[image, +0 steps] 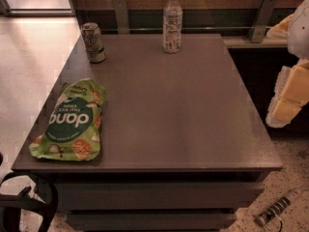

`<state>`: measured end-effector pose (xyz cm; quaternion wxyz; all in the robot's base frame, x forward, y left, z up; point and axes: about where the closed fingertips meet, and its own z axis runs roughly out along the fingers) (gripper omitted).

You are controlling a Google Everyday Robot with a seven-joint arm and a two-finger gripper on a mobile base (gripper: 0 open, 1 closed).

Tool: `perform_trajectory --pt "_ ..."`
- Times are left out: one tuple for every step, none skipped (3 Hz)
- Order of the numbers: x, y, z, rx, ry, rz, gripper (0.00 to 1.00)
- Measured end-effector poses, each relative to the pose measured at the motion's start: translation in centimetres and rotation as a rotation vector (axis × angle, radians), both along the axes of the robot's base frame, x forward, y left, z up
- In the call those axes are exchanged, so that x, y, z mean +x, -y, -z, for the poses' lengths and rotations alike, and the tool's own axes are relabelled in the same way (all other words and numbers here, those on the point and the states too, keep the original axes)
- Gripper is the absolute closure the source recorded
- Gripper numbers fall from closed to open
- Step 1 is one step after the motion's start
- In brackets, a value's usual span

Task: Move blue plastic bottle near green rice chip bag

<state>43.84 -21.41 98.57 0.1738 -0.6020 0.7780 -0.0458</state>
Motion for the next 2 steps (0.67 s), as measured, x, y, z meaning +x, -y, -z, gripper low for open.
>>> perform_trajectory --pt "0.0 0.0 0.0 0.0 0.0 0.0 0.0" --pt "1.6 0.5 -0.2 0.033 0.037 0.04 0.0"
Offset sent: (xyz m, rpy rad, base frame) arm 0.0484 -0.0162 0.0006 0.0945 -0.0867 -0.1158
